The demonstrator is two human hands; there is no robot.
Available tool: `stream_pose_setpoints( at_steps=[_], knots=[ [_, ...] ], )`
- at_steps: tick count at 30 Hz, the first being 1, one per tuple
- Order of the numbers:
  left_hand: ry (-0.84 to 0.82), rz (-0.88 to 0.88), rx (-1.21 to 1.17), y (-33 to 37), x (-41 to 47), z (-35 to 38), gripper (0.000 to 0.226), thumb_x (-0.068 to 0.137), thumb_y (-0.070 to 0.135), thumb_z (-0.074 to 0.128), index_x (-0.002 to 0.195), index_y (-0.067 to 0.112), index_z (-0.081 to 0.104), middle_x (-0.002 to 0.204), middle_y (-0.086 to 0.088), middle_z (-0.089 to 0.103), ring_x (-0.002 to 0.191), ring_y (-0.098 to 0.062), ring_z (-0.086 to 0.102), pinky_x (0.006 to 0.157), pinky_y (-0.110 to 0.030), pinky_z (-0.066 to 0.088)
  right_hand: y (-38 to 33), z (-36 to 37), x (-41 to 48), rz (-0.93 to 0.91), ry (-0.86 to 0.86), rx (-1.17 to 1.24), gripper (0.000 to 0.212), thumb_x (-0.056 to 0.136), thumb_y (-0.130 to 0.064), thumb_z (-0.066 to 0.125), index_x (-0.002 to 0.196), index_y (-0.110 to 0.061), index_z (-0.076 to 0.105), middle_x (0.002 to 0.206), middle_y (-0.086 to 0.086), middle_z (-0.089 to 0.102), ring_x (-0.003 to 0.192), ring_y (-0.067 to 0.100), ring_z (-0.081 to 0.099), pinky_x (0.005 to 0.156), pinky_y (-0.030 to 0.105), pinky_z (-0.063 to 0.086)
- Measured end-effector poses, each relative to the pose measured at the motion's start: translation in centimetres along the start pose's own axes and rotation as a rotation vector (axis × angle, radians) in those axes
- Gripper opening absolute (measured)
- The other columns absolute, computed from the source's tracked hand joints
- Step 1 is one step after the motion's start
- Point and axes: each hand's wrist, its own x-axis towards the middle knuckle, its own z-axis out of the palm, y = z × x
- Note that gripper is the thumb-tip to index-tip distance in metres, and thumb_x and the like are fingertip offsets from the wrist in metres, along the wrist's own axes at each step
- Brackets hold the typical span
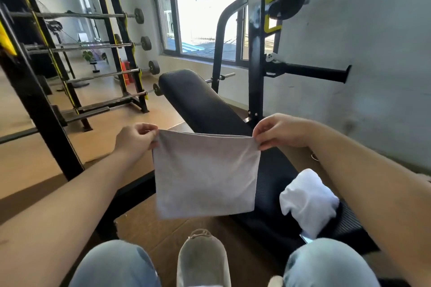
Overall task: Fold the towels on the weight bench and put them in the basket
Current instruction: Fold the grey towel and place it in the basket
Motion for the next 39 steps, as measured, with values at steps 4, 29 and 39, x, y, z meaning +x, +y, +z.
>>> stream_pose_setpoints(
  at_steps=[4,29,39],
  knots=[
    [-0.018,-0.071,0.000,-3.0,0.1,1.7,0.003,0.097,0.013,0.069,0.096,0.014,0.072,0.103,-0.005,0.071,0.089,-0.019,0.071,0.080,-0.032,0.061,2.8,1.6,0.0,0.099,-0.043,-0.010,0.010,0.089,0.006,0.073,0.096,0.001,0.077,0.094,0.011,0.077,0.092,0.023,0.076,0.085,0.030,0.062],
    [-0.003,-0.181,0.117,-15.6,-1.7,6.8,0.018,0.099,0.025,0.066,0.113,0.017,0.073,0.105,0.001,0.071,0.094,-0.018,0.071,0.090,-0.044,0.061,16.5,7.7,5.3,0.129,0.499,-0.092,0.011,0.081,-0.013,0.080,0.083,-0.023,0.084,0.080,-0.007,0.077,0.074,0.007,0.068,0.068,0.019,0.053],
    [-0.031,-0.202,0.145,-16.3,-0.7,5.6,0.008,0.096,0.024,0.069,0.102,0.022,0.074,0.100,0.002,0.074,0.099,-0.018,0.072,0.096,-0.046,0.058,15.9,8.2,6.5,0.148,0.335,-0.309,0.015,0.083,-0.014,0.077,0.078,-0.027,0.083,0.077,-0.014,0.074,0.077,0.005,0.066,0.069,0.020,0.050]
  ],
)
